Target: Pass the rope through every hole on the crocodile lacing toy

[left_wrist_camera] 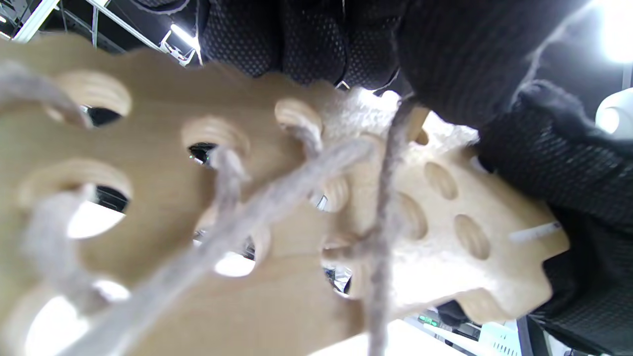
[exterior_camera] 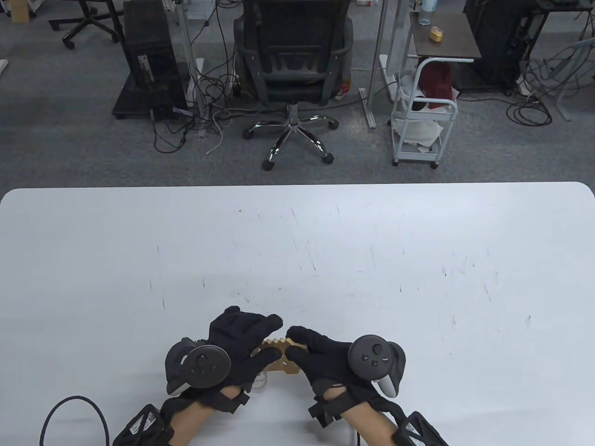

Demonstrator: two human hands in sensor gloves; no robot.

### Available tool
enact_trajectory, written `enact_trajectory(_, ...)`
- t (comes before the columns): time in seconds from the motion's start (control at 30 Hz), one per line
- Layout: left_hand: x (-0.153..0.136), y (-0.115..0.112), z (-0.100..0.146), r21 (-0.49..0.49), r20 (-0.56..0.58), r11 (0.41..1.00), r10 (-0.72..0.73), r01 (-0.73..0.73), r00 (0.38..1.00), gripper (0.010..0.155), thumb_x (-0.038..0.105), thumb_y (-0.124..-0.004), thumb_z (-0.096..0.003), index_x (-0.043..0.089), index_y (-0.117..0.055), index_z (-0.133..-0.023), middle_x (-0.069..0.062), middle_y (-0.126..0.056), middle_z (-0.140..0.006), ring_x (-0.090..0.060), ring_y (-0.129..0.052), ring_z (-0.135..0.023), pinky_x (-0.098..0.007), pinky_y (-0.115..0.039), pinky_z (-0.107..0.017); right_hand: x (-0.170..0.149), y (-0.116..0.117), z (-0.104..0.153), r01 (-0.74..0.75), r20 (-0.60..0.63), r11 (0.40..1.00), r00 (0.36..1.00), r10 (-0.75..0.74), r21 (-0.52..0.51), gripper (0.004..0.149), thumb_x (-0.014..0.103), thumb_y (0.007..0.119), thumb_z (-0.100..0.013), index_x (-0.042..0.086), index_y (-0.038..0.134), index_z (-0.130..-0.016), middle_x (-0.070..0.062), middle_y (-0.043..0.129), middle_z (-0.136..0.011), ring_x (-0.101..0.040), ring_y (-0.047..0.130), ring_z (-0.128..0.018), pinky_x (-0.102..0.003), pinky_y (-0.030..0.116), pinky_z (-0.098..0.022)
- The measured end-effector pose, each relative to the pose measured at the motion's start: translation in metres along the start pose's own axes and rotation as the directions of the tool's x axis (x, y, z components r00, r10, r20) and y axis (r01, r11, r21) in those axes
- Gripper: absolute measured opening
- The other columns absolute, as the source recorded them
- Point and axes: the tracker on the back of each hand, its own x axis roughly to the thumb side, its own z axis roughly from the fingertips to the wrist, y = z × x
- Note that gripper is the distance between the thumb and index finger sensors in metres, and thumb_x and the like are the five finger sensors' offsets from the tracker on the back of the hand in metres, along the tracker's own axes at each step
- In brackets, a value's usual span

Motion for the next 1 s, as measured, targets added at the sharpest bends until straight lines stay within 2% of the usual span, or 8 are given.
enact_trajectory(0.17, 0.001, 0.001, 0.000, 0.014, -0.003, 0.999, -0.031, 0.031, 1.000, 0.067, 0.053, -0.090, -0.0366, 0.038, -0.073, -0.099, 0.002, -0.080, -0.091, -0.027, -0.076, -0.087, -0.056, -0.048, -0.078, 0.001, 0.000, 0.000, 0.021, -0.001, 1.000, 1.000, -0.021, 0.005, 0.046, 0.041, 0.090, -0.041, 0.020, 0.086, -0.082, -0.003, 0.106, -0.061, -0.020, 0.112, -0.041, -0.040, 0.089, -0.036)
enact_trajectory(0.47, -0.009, 0.013, 0.003, 0.068, -0.033, 0.998, -0.016, 0.019, 0.999, 0.068, 0.058, -0.088, -0.0370, 0.037, -0.074, -0.099, 0.001, -0.080, -0.092, -0.028, -0.076, -0.086, -0.056, -0.048, -0.078, -0.005, -0.011, 0.000, 0.060, -0.050, 0.996, 0.997, -0.063, -0.062, 0.046, 0.041, 0.090, -0.041, 0.019, 0.087, -0.081, -0.003, 0.107, -0.061, -0.020, 0.112, -0.040, -0.040, 0.089, -0.036)
enact_trajectory(0.83, -0.043, 0.040, 0.008, 0.176, -0.181, 0.984, 0.023, 0.009, 0.983, 0.059, 0.050, -0.086, -0.0410, 0.036, -0.077, -0.098, 0.001, -0.084, -0.091, -0.029, -0.080, -0.085, -0.055, -0.052, -0.076, -0.015, -0.026, -0.001, 0.110, -0.104, 0.987, 0.987, -0.122, -0.116, 0.046, 0.040, 0.089, -0.041, 0.018, 0.087, -0.081, -0.004, 0.106, -0.060, -0.020, 0.112, -0.040, -0.041, 0.088, -0.037)
enact_trajectory(1.0, -0.067, 0.042, 0.009, 0.196, -0.286, 0.980, 0.097, -0.041, 0.953, 0.055, 0.042, -0.085, -0.0427, 0.035, -0.078, -0.097, 0.001, -0.089, -0.086, -0.028, -0.085, -0.082, -0.055, -0.055, -0.075, -0.020, -0.029, -0.001, 0.166, -0.128, 0.978, 0.975, -0.183, -0.130, 0.045, 0.039, 0.088, -0.042, 0.018, 0.086, -0.082, -0.004, 0.105, -0.061, -0.021, 0.111, -0.040, -0.042, 0.087, -0.038)
